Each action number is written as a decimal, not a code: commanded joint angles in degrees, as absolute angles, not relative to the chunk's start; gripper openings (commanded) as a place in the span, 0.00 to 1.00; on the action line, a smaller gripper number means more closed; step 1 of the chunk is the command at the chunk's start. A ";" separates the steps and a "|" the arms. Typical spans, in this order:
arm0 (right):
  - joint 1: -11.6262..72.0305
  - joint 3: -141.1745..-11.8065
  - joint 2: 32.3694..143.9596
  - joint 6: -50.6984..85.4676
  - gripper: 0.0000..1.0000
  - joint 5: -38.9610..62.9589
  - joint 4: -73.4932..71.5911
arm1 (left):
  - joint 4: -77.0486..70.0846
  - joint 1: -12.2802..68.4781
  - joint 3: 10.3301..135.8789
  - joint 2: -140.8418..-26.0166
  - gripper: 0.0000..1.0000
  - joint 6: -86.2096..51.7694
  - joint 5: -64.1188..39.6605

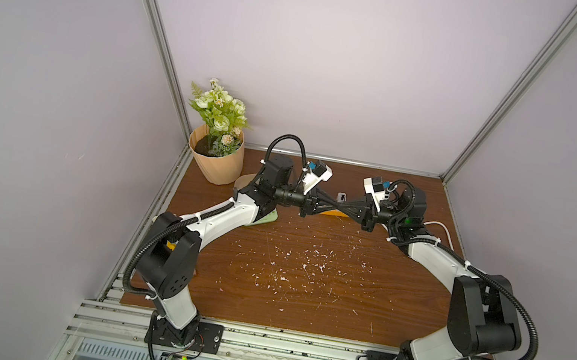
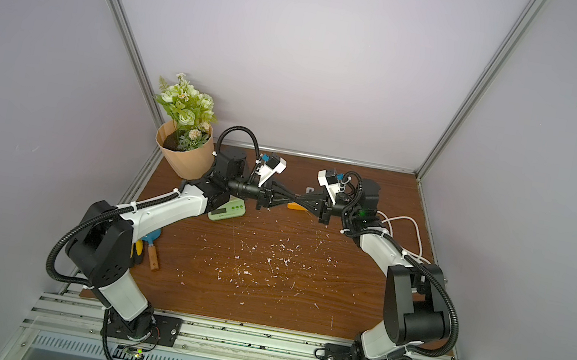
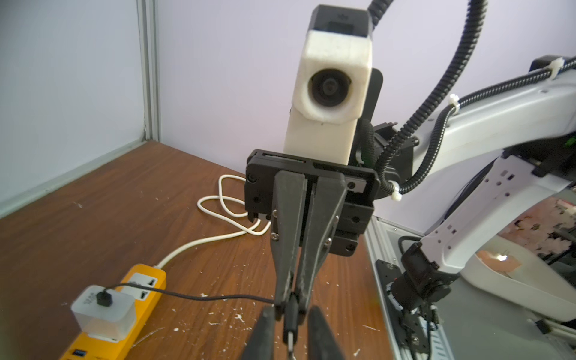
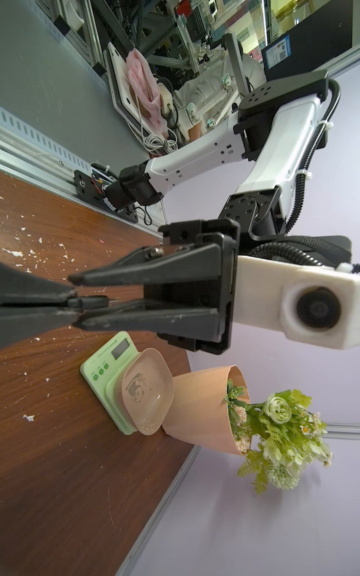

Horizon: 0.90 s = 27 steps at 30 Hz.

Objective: Charge the electronic scale
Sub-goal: Pick up the charging cable from the center of the board, then pick up the electronic scale at the center of the board.

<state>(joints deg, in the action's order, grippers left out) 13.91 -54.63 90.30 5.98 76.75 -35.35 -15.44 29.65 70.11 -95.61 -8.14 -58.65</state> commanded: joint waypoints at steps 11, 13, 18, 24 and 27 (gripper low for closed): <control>13.49 -58.72 88.62 -4.95 0.00 71.95 -21.13 | -16.54 23.74 58.55 -80.71 0.81 -19.45 -22.92; 13.58 -60.03 89.58 -7.49 0.00 72.28 -16.98 | -10.93 21.88 57.38 -78.82 0.83 -24.02 -9.23; 13.67 -61.77 90.97 -8.13 0.00 71.89 -13.79 | 0.94 14.75 54.65 -79.13 0.80 -32.41 5.16; 13.72 -61.81 90.53 -6.62 0.00 71.72 -14.12 | 7.10 11.87 53.35 -83.08 0.77 -36.88 15.94; 13.75 -61.27 90.27 -5.41 0.00 71.04 -14.77 | 6.39 10.52 53.75 -85.85 0.74 -37.09 14.57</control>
